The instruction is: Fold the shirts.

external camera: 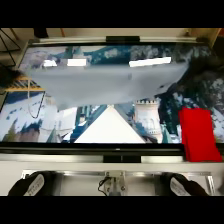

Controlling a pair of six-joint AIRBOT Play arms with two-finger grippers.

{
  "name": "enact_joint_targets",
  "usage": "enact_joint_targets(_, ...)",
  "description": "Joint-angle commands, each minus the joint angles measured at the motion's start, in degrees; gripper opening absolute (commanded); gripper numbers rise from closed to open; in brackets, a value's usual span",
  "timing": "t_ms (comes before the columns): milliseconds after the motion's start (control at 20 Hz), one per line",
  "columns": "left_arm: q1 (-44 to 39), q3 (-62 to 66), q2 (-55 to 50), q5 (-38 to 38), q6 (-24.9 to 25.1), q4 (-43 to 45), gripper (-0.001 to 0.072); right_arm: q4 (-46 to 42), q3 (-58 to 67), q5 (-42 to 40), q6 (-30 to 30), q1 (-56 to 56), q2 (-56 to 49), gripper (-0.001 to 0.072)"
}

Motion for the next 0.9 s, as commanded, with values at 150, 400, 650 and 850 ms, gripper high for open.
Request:
enact_joint_targets(150, 0.8, 28.9, 10.6, 4.8, -4.9, 0.4, 0.0026, -11.0, 17.2, -5.8, -0.5, -0.5, 20.1, 0.0057)
enact_joint_targets(400, 0.8, 28.8, 15.8, -3.6, -10.1, 10.5, 0.0026, -17.0, 17.2, 5.5, 2.5, -0.5, 25.4, 0.0057)
enact_joint_targets(650, 0.8, 23.3, 13.4, -17.7, -13.3, 17.7, 0.0027, -18.0, 17.2, 19.5, 7.8, -0.5, 19.7, 0.0057)
enact_joint_targets(850, 0.7, 5.9, 8.9, -17.6, -8.2, 17.6, 0.0026, -17.2, 17.1, 36.7, 8.7, -0.5, 3.9, 0.0057)
